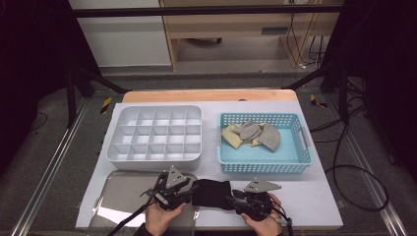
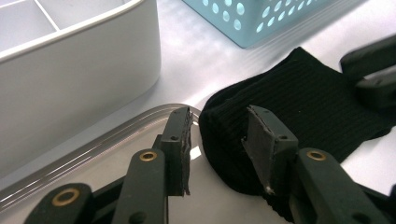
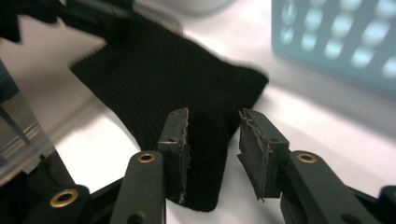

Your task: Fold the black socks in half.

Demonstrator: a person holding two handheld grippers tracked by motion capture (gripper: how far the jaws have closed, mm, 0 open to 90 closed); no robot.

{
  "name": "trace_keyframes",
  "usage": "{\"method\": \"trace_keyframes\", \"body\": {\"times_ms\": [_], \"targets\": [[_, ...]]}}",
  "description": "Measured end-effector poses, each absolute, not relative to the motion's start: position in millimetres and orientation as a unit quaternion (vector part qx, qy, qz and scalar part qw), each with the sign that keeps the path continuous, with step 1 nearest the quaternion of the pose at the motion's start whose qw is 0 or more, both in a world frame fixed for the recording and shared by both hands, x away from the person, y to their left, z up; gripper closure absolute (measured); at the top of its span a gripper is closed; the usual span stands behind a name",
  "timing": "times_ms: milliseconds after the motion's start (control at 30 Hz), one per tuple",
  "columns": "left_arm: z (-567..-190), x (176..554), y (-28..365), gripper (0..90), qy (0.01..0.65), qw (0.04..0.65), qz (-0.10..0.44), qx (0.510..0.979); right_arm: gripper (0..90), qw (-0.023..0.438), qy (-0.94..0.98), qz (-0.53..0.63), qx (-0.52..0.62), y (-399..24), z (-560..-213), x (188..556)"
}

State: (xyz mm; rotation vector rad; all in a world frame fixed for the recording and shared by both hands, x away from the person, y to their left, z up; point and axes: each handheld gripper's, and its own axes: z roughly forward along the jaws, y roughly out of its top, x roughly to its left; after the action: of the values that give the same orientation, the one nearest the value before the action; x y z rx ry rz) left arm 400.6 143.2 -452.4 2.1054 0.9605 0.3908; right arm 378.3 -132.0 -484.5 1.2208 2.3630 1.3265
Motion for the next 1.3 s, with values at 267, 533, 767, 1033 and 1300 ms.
{"method": "trace_keyframes", "body": {"times_ms": [267, 533, 767, 1033, 1300], "targets": [[-455, 402, 142, 61.6, 0.377, 0.388, 0.154, 0.827, 82.9, 0.039, 0.785, 0.448, 0.426, -131, -490, 379], [-457, 399, 118, 65.2, 0.353, 0.396, 0.148, 0.835, 83.2, 0.068, 0.784, 0.437, 0.435, -157, -476, 382], [-458, 402, 105, 67.5, 0.348, 0.396, 0.147, 0.837, 78.2, 0.099, 0.800, 0.402, 0.435, -162, -478, 382], [-438, 393, 97, 76.1, 0.330, 0.425, 0.148, 0.830, 72.4, 0.104, 0.768, 0.448, 0.446, -182, -472, 375], [-449, 398, 66, 87.6, 0.314, 0.414, 0.122, 0.845, 73.5, 0.090, 0.767, 0.446, 0.452, -189, -480, 370]]}}
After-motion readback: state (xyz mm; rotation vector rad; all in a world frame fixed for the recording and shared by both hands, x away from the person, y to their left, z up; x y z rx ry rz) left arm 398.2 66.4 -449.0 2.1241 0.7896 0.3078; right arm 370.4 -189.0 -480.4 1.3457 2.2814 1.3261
